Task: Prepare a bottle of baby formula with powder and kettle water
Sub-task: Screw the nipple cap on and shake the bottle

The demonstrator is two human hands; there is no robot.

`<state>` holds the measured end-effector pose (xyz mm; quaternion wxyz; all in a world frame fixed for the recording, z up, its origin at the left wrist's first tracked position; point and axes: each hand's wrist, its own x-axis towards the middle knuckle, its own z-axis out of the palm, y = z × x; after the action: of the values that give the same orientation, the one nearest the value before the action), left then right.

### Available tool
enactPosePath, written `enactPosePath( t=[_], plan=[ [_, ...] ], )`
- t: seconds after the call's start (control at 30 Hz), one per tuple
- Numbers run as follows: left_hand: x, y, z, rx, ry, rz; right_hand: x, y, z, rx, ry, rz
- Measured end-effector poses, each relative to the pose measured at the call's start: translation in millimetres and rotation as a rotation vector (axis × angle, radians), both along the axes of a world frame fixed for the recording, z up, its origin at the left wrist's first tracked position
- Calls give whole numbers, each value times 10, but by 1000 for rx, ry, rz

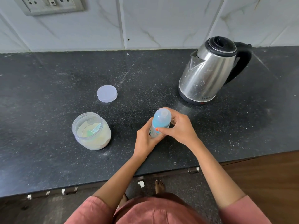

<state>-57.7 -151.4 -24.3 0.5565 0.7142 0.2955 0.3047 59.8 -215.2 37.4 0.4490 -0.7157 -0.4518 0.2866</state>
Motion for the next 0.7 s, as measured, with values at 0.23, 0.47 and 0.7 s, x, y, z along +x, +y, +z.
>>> enactPosePath(
  t=[0.23,0.47,0.7],
  plan=[
    [10,-26,-28,2,-13,14,-136,-15,-22,43,-25,-129],
    [11,-36,-26,-3,-17,22,-264,-8,-55,86,-25,-244],
    [4,-36,-34,0,1,28,-339,-8,-79,94,-29,-293]
  ],
)
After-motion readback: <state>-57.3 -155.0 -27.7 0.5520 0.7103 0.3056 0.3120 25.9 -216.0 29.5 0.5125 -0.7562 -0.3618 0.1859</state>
